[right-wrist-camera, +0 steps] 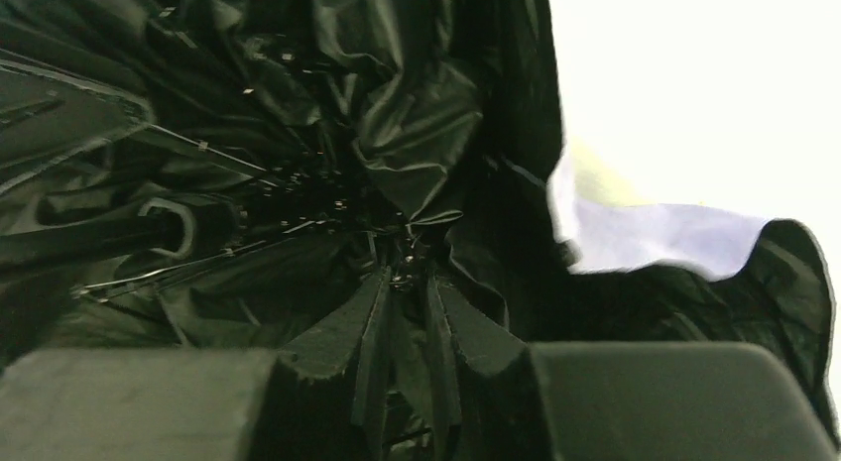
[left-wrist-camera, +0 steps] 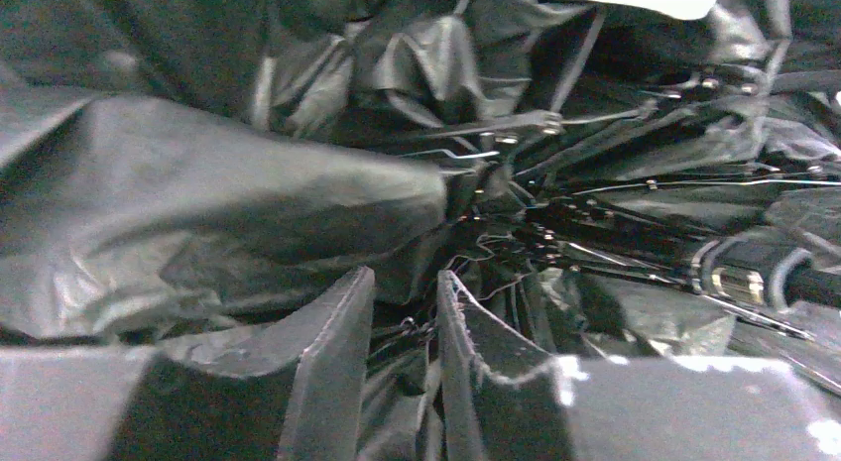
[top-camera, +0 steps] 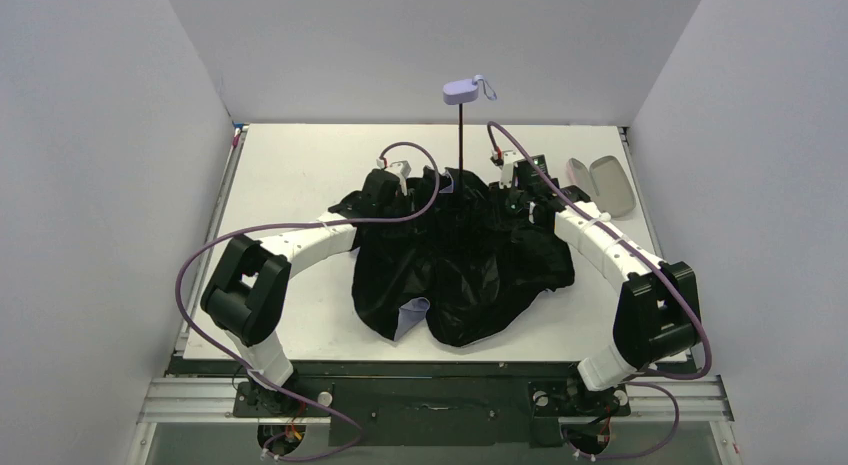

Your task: Open the umbrella

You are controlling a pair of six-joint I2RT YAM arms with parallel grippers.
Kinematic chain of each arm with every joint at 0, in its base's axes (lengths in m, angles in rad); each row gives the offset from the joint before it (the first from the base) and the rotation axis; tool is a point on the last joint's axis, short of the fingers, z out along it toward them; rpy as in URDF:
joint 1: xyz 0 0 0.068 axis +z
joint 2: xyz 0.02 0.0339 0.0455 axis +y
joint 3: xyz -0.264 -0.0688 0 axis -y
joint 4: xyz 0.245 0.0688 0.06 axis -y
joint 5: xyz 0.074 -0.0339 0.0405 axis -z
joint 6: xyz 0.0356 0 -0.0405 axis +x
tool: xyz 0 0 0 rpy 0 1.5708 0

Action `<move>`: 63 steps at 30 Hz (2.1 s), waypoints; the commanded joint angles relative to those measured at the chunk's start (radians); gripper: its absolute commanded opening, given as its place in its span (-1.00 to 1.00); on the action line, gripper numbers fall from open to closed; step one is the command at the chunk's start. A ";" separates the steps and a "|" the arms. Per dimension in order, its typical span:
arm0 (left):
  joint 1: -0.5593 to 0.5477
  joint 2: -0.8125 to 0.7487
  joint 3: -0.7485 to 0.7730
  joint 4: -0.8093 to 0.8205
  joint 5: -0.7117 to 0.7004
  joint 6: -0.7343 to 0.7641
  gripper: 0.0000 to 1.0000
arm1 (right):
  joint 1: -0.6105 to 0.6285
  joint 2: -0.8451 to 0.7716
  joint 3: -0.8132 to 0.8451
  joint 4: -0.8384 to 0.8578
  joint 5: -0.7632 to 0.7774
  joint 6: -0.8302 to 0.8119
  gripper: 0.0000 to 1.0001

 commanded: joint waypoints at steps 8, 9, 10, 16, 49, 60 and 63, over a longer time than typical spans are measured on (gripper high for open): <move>0.106 0.019 -0.052 -0.088 -0.107 0.051 -0.89 | -0.082 0.063 -0.048 -0.017 0.132 -0.150 -0.92; 0.119 0.022 -0.061 -0.091 -0.108 0.057 -0.91 | -0.094 0.073 -0.052 -0.016 0.134 -0.161 -0.94; 0.125 0.023 -0.065 -0.092 -0.108 0.060 -0.94 | -0.099 0.078 -0.059 -0.013 0.136 -0.166 -0.95; 0.140 -0.010 -0.093 -0.085 -0.090 0.086 -1.00 | -0.132 0.129 -0.082 0.009 0.170 -0.263 -1.00; 0.033 -0.123 -0.056 -0.010 -0.040 0.161 -1.00 | 0.039 0.185 0.151 0.464 -0.275 0.399 -0.66; 0.074 -0.128 -0.104 -0.020 -0.022 0.129 -1.00 | -0.029 0.335 0.112 0.457 -0.155 0.374 -0.46; 0.110 -0.143 -0.148 -0.033 -0.017 0.115 -1.00 | -0.052 0.370 0.124 0.377 -0.113 0.270 -0.37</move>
